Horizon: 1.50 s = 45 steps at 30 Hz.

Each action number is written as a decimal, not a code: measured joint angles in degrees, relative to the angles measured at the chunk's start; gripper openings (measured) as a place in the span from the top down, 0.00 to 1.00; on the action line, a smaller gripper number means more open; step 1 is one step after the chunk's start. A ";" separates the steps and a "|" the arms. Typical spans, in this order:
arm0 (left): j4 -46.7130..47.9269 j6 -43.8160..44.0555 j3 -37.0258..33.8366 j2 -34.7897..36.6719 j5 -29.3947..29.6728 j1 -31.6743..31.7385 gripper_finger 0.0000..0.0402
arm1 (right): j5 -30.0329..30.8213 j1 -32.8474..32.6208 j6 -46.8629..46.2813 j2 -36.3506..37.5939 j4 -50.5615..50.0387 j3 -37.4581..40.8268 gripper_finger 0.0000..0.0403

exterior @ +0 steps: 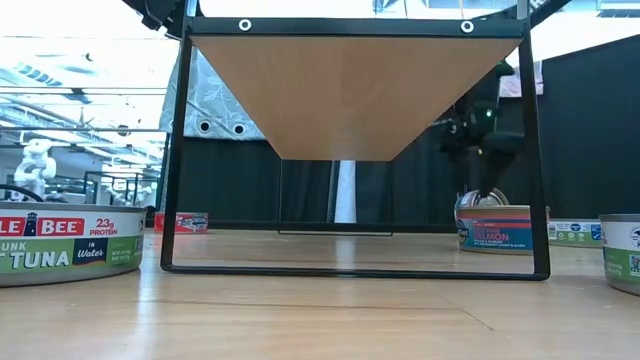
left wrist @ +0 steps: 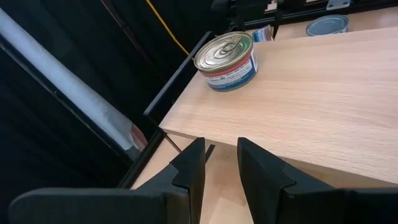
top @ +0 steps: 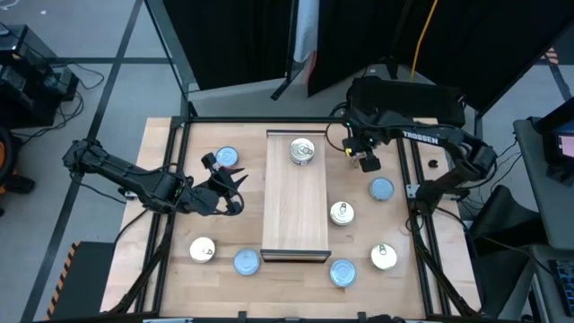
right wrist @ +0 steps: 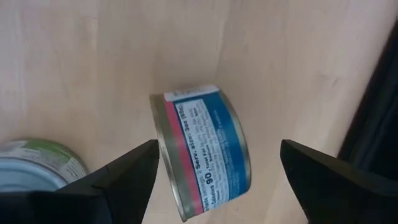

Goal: Stack canned seafood by type on shelf
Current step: Stack the blue pink tuna can on top of the blue pink tuna can on the shelf

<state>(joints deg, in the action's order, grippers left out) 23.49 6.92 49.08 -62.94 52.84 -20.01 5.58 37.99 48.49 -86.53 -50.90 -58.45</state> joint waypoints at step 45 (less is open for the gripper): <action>0.15 -0.15 0.02 0.00 -0.17 0.00 0.76 | -16.16 -6.44 -31.81 8.59 -17.40 -8.10 0.54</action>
<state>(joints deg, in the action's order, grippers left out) 23.64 6.76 49.10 -62.94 52.66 -20.01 -10.58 31.55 16.68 -77.95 -68.30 -66.54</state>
